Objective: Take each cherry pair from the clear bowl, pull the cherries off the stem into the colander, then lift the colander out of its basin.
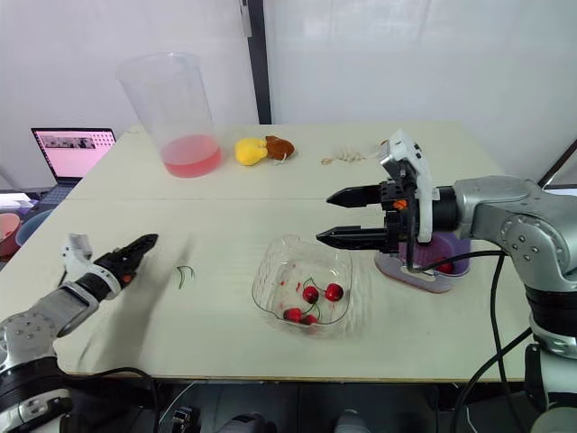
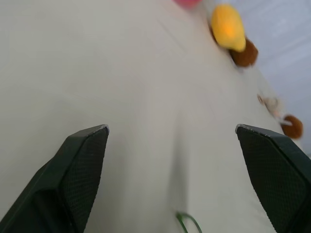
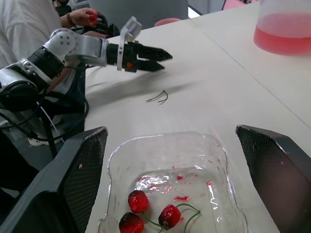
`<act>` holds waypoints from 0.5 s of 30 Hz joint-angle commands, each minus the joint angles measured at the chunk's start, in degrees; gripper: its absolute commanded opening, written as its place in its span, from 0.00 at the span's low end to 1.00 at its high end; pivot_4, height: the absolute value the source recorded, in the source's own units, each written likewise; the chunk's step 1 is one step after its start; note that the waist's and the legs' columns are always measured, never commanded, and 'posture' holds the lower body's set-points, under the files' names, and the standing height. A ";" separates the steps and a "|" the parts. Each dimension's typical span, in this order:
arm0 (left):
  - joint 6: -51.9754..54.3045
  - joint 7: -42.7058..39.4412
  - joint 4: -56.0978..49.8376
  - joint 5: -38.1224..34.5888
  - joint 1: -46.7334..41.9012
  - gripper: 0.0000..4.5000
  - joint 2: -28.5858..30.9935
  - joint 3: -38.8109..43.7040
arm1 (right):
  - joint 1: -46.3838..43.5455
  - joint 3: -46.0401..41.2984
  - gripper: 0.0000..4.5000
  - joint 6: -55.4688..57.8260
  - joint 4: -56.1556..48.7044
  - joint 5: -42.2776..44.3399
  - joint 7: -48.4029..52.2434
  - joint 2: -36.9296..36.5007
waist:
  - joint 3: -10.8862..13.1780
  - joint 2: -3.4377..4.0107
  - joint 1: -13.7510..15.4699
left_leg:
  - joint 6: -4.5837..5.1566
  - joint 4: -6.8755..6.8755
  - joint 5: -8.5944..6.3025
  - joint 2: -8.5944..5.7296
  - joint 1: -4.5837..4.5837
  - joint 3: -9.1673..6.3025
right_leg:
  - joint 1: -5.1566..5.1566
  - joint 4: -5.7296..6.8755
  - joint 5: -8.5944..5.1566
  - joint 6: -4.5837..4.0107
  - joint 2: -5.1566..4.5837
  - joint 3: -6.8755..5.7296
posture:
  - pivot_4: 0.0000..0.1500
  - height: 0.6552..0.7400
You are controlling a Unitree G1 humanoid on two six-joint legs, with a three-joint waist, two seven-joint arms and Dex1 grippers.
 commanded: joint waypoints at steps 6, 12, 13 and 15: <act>-3.01 -18.60 -16.87 0.33 -5.30 1.00 7.99 -15.00 | 0.07 1.21 1.00 -0.57 -4.86 -3.47 -0.31 -3.13 | 0.00 -0.03 -0.02 | 0.01 0.04 -0.01 -0.05 -0.06 -0.03 | 0.00 -0.02 0.00 0.00 -0.03 -0.01 | 1.00 1.00; -4.40 -31.42 -22.89 4.48 -8.46 1.00 16.44 -26.05 | -5.33 10.72 1.00 -3.29 -8.66 -9.92 0.92 -2.06 | 0.00 -0.01 -1.20 | 0.00 -0.08 -0.02 0.03 -0.03 0.06 | -0.08 0.00 0.00 0.00 0.02 0.00 | 1.00 1.00; -5.82 -32.54 -23.34 6.84 -8.18 1.00 17.77 -28.01 | -6.14 11.82 1.00 -3.05 -8.62 -10.37 1.55 -2.12 | 0.00 -0.01 -1.36 | 0.00 -0.13 -0.02 0.03 -0.01 0.06 | -0.08 0.00 0.00 0.00 0.02 0.00 | 1.00 1.00; -7.51 -36.27 -24.87 8.66 -6.13 1.00 20.05 -30.59 | -11.07 17.80 1.00 1.30 -7.79 -12.05 2.94 -1.82 | 0.01 0.01 -1.66 | 0.00 -0.18 -0.02 0.03 0.01 0.08 | -0.07 -0.06 0.00 0.00 0.02 0.00 | 1.00 1.00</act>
